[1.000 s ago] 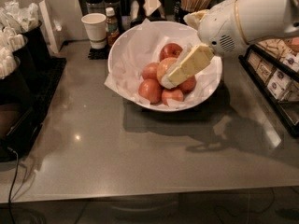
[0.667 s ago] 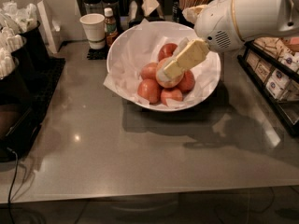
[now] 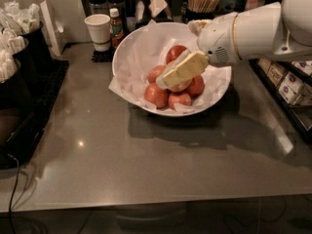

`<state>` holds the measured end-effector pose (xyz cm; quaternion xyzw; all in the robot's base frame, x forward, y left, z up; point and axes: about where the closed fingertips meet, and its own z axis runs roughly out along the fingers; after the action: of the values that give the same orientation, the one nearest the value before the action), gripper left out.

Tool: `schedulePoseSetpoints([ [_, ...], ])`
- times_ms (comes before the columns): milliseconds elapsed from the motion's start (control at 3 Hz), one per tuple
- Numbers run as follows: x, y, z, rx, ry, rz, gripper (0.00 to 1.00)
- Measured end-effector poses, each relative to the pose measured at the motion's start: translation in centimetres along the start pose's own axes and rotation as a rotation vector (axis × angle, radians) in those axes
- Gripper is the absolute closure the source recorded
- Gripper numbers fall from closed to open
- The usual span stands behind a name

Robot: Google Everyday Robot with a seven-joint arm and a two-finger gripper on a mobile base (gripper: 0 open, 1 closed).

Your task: Pick apple from white bowl

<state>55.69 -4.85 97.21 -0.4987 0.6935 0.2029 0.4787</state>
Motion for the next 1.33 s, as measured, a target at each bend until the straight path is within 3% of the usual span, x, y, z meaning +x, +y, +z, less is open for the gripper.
schedulePoseSetpoints([
  [333,1.2,-0.6,3.0,-0.019,-0.068,0.081,0.00],
  [667,1.6,0.0,3.3,-0.022,-0.071,0.094,0.00],
  [1000,3.2,1.1,4.6,-0.054,-0.078,0.153,0.00],
  [1333,4.2,1.6,5.5,-0.078,-0.070,0.171,0.00],
])
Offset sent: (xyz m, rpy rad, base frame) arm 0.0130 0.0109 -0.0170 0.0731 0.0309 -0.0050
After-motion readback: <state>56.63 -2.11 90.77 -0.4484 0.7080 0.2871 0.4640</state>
